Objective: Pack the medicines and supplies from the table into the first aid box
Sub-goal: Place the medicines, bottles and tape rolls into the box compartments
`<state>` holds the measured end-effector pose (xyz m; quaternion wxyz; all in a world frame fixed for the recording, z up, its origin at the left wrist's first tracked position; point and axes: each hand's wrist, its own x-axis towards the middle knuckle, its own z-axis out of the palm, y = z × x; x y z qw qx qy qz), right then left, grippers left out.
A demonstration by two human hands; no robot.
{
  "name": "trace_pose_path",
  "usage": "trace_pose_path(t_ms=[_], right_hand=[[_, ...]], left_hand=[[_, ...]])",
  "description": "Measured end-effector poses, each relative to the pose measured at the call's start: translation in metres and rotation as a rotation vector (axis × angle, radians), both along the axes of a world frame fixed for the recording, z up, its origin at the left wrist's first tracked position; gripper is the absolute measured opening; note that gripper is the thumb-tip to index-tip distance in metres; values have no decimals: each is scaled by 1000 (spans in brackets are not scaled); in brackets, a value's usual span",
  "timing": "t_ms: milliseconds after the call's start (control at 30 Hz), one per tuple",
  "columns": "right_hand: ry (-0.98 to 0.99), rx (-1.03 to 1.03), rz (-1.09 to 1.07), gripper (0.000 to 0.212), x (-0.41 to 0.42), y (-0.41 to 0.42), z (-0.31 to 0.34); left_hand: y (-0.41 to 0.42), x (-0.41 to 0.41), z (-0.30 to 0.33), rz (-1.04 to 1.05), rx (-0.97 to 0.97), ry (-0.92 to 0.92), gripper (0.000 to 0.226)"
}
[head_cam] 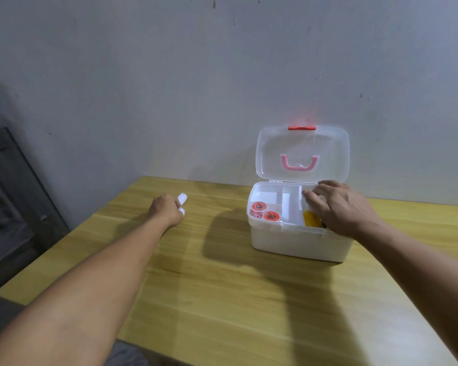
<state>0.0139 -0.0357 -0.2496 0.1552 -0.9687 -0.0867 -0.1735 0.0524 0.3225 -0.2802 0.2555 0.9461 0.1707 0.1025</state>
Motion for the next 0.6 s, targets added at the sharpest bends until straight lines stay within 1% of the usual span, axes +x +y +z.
trace_pose_path(t_ms=[100,233,300,367,433,600], right_hand=[[-12,-2,0,70,1,0,-1],[-9,5,4,67,-3,1,1],[-4,8,3,67,-4,2,2],[0,11,5,68,-3,2,2],[5,17,2,68,-4,1,2],[5,21,-2,69,-4,1,2]], left_hand=[[-12,0,6,-28,-22,-67,16],[-44,-3,34,-160,-107,-232,17],[-66,-8,51,-243,-190,-273,19],[-87,-10,64,-324,-278,-283,23],[-106,-13,73,-392,-310,-274,26],[-141,-15,80,-527,-250,-230,30]])
